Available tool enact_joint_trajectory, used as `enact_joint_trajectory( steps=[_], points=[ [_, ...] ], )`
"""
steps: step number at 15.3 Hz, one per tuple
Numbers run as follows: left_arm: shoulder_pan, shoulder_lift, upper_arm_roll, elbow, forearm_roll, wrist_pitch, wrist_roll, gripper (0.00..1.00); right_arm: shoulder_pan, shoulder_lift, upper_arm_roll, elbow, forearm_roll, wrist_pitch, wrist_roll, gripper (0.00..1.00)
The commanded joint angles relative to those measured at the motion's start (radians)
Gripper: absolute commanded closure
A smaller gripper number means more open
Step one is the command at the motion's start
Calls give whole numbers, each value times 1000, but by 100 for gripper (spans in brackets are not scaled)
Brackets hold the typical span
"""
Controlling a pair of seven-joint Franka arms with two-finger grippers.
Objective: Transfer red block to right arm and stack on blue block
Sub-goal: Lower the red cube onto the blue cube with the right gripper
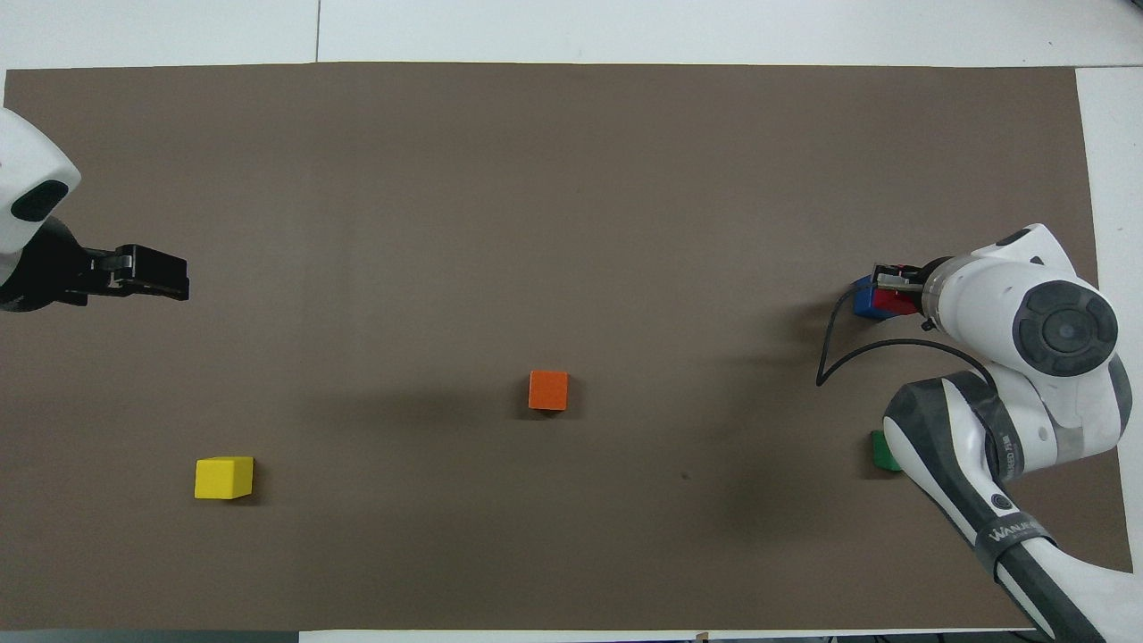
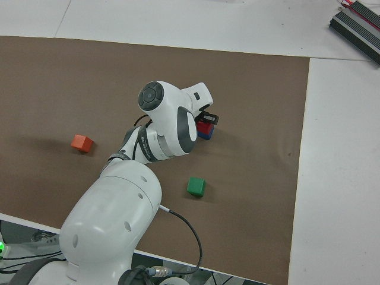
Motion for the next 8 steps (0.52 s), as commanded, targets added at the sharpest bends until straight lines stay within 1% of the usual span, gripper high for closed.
enact_joint_trajectory(
  steps=[1, 2, 3, 4, 5, 6, 8],
  points=[
    [-1, -6, 2, -4, 12, -7, -9, 0, -12, 17, 7, 15, -29, -13, 24, 96],
    [-1, -4, 2, -4, 12, -9, -10, 0, -12, 19, 7, 15, -29, -14, 24, 74],
    [-1, -4, 2, -4, 12, -9, -10, 0, -12, 19, 7, 15, -29, -18, 23, 47],
    [-1, -6, 2, -4, 12, -9, -9, 0, -11, 17, 7, 15, -29, -19, 24, 27],
    [-1, -4, 2, -4, 12, -9, -9, 0, -11, 17, 7, 15, -29, -21, 24, 12],
    [-1, -4, 2, -4, 12, -7, -10, 0, -11, 17, 7, 15, -30, -22, 24, 3],
    [-1, -4, 2, -4, 12, -7, -9, 0, -11, 17, 7, 15, -29, -24, 24, 1]
  ],
)
